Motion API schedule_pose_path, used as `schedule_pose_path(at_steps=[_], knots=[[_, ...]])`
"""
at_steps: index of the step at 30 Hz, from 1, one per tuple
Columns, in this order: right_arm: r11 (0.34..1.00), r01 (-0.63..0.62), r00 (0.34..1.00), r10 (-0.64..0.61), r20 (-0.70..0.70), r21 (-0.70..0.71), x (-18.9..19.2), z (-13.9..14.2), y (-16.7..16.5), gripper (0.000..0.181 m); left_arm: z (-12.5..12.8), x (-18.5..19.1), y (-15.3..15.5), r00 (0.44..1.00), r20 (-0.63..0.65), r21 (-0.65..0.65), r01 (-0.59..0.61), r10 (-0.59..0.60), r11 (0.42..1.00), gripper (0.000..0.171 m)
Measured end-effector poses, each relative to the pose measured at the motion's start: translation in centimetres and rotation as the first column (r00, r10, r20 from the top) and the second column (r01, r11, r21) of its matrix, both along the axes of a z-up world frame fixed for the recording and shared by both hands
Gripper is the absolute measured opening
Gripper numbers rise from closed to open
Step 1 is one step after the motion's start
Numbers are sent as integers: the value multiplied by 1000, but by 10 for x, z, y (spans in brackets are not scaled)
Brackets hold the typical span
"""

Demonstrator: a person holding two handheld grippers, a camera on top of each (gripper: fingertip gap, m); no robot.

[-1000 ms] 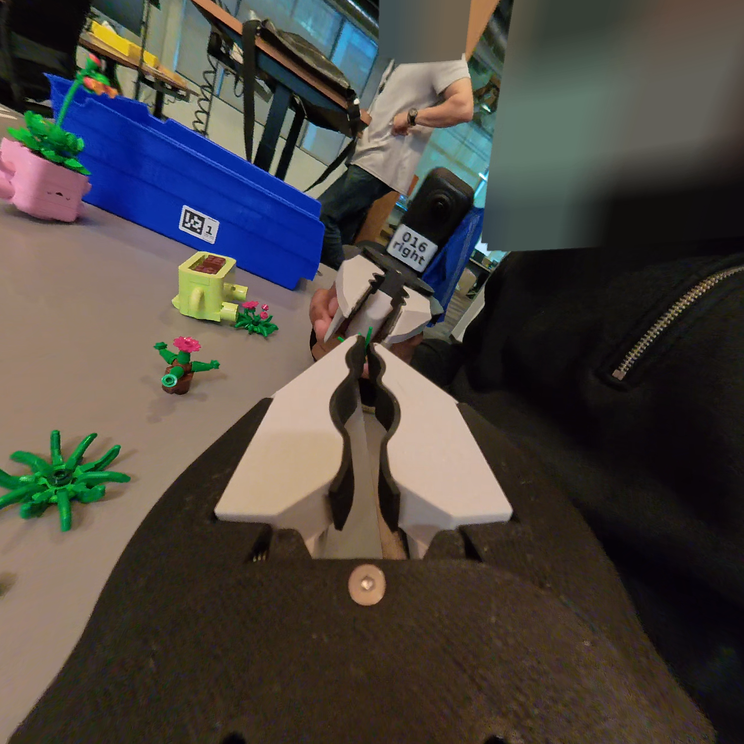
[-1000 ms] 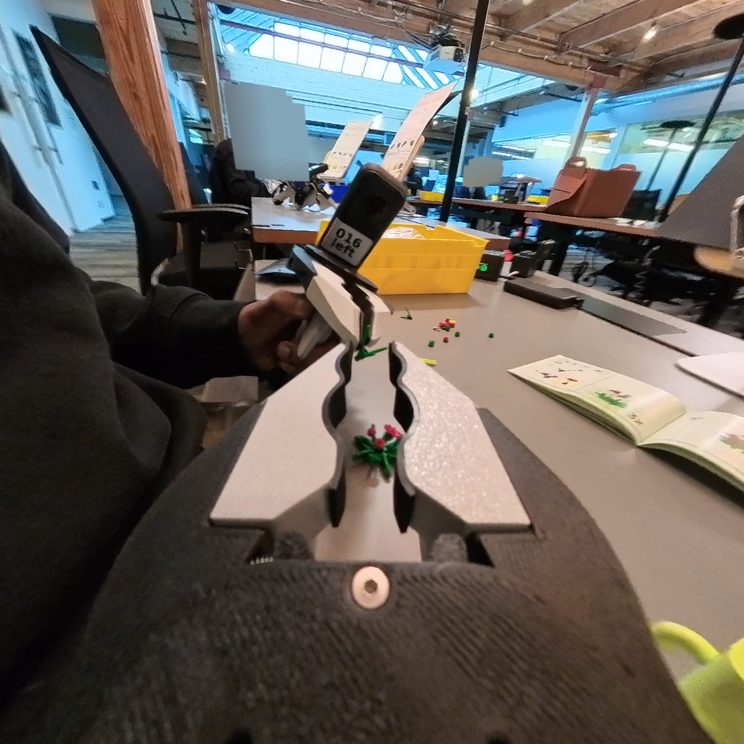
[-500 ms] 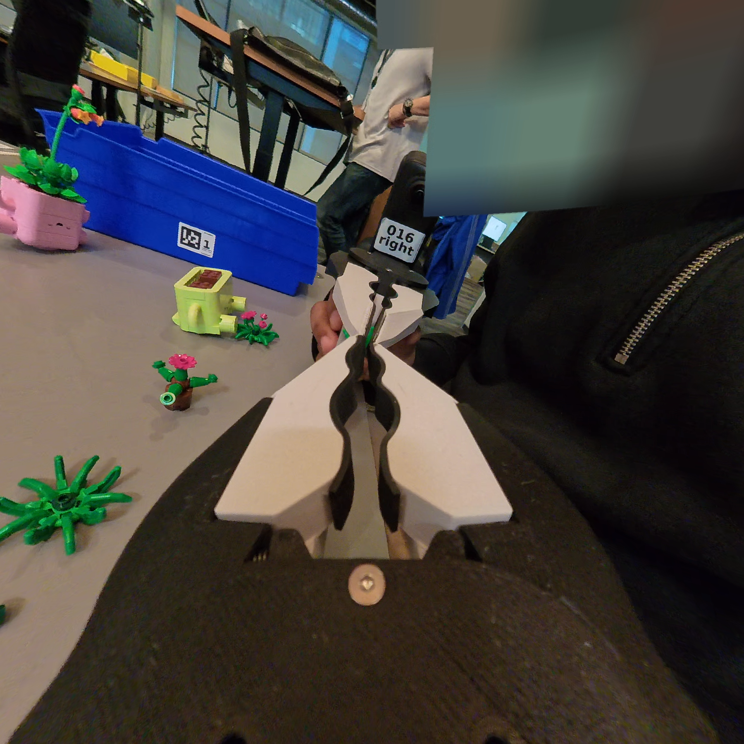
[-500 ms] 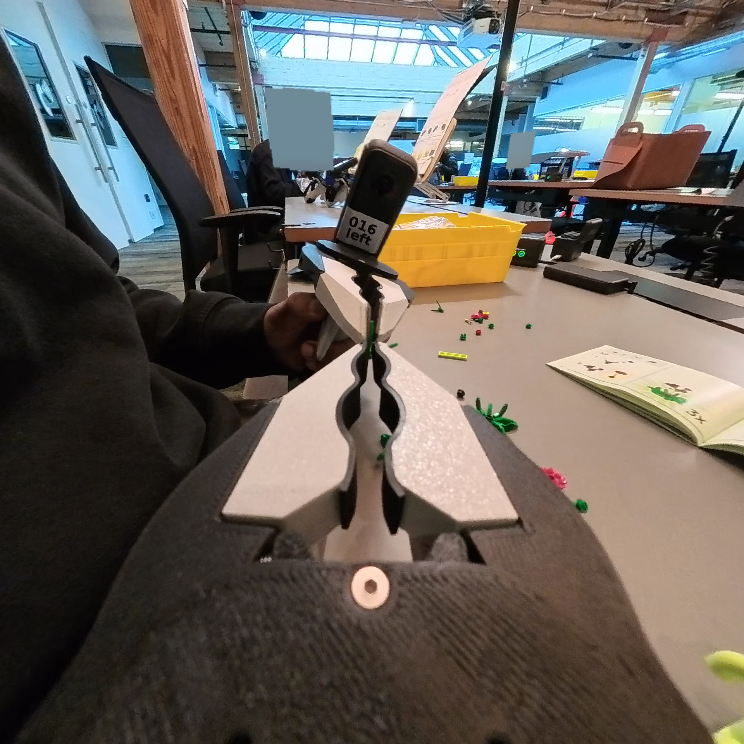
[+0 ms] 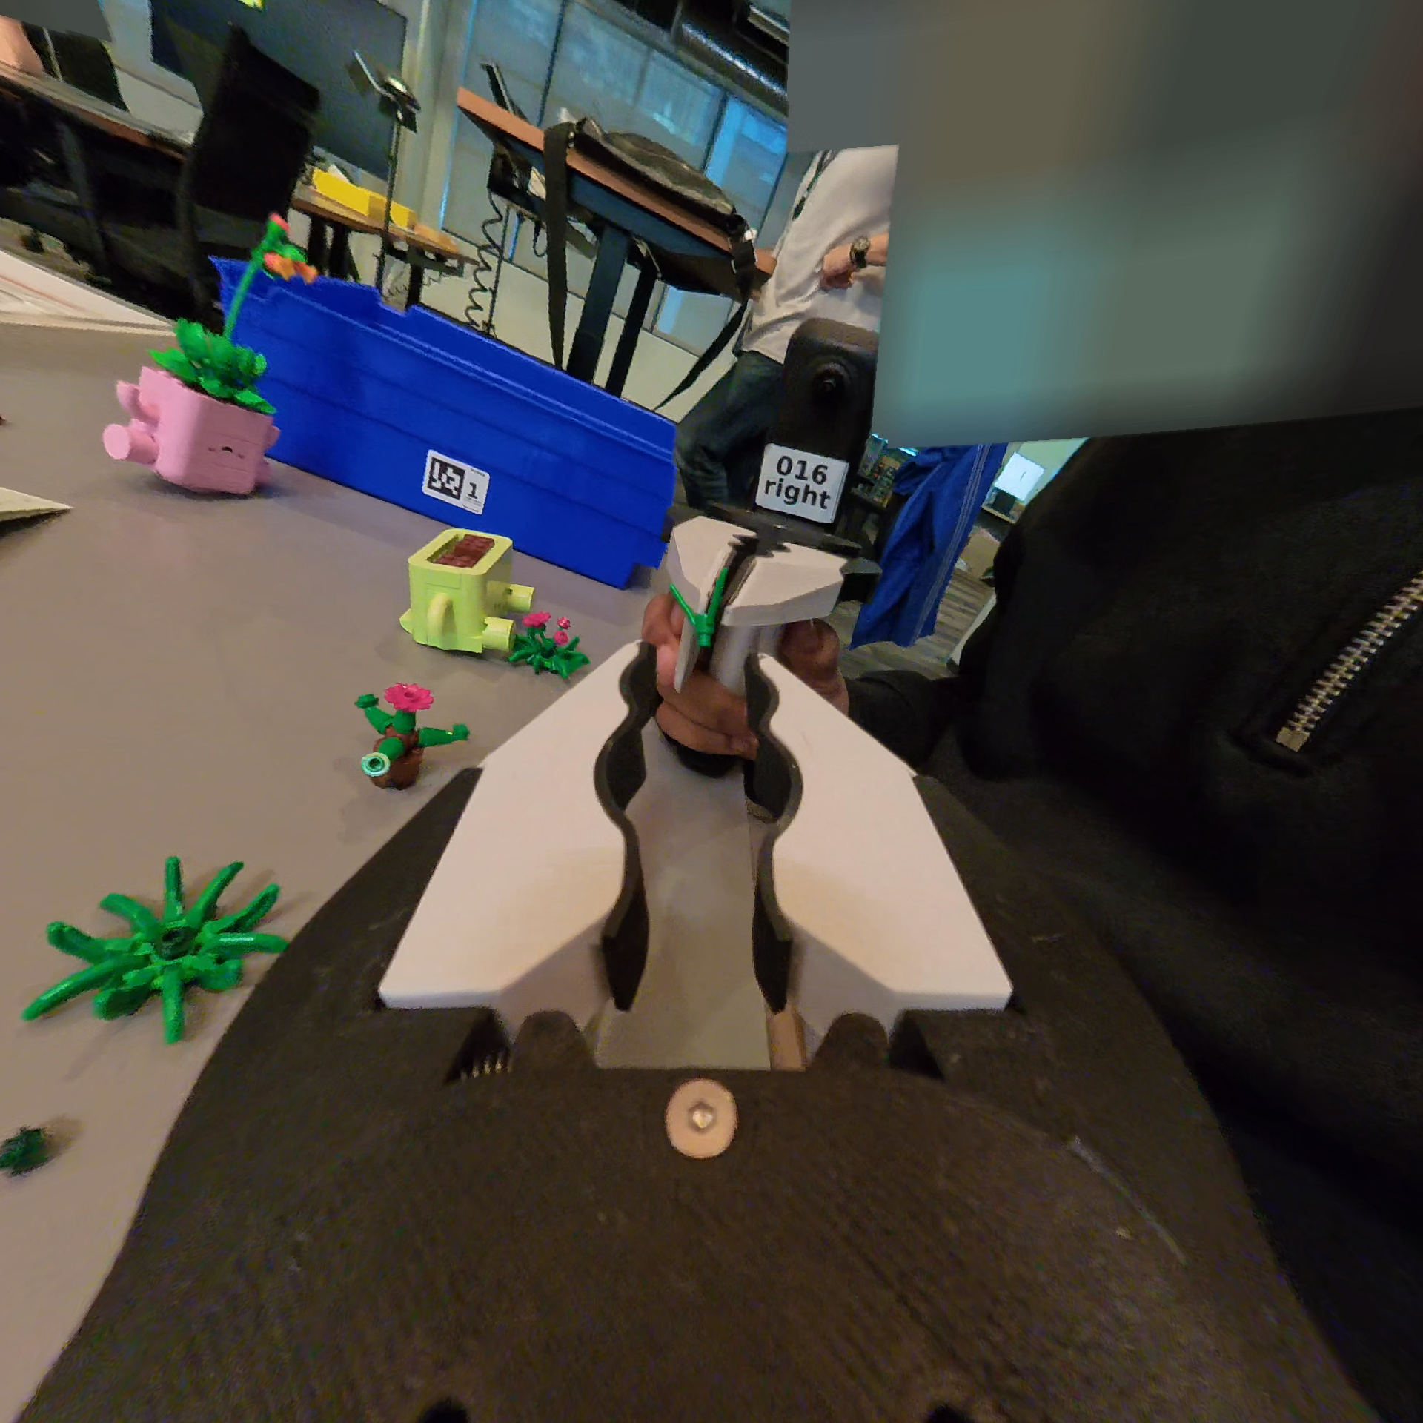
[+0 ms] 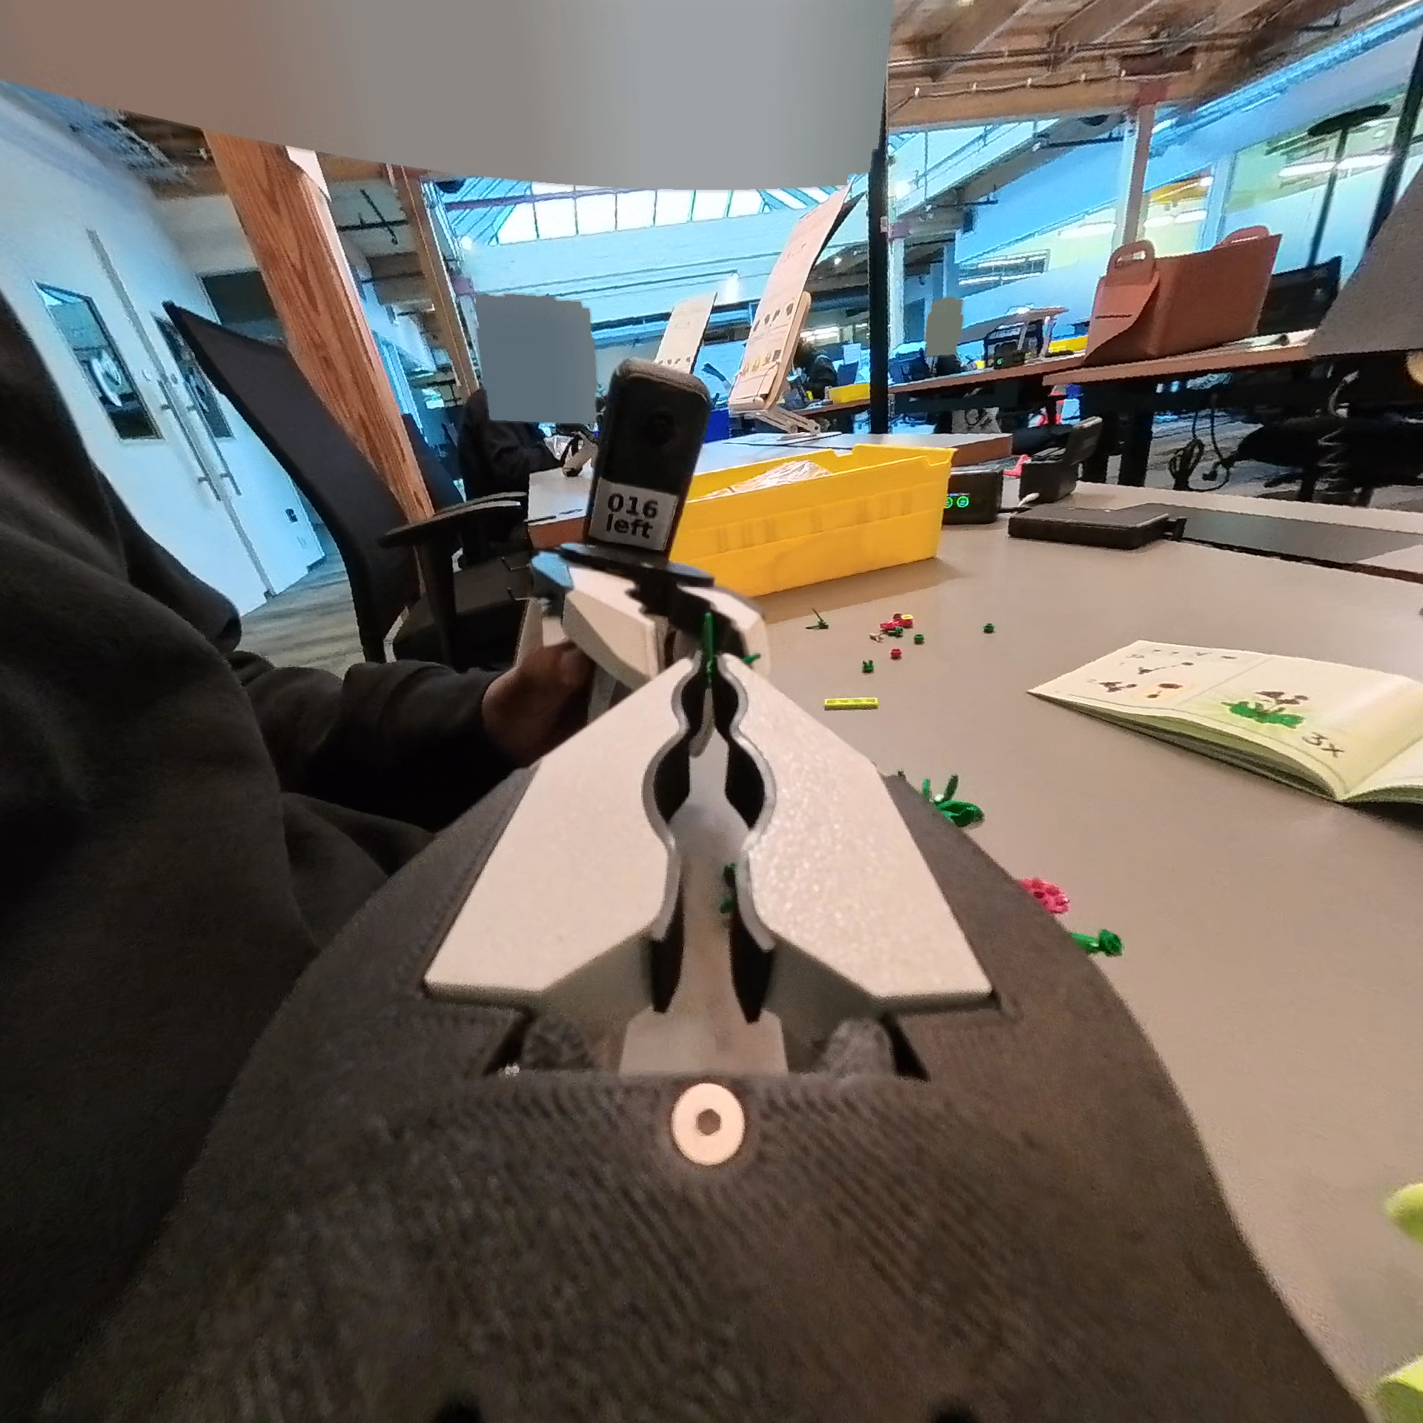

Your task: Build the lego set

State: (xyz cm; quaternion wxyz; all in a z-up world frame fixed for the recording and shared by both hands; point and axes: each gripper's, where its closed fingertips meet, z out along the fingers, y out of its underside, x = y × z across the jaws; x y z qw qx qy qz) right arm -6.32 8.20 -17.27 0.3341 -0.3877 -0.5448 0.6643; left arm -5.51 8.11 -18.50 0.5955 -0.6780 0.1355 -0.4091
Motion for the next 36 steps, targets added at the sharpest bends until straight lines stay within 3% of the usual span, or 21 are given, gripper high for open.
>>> schedule_pose_path(at_steps=[8,23,36], knots=[[1000,-8,1000,8,-3,3,1,0,-1,0,5,3,2,996,83,10,9,-10,1000,0],[995,-83,996,84,13,-62,5,0,-4,0,12,7,-2,987,144,42,61,-67,997,4],[996,-76,997,77,22,-37,2,-3,-5,0,12,5,-2,985,154,22,71,-74,997,1]])
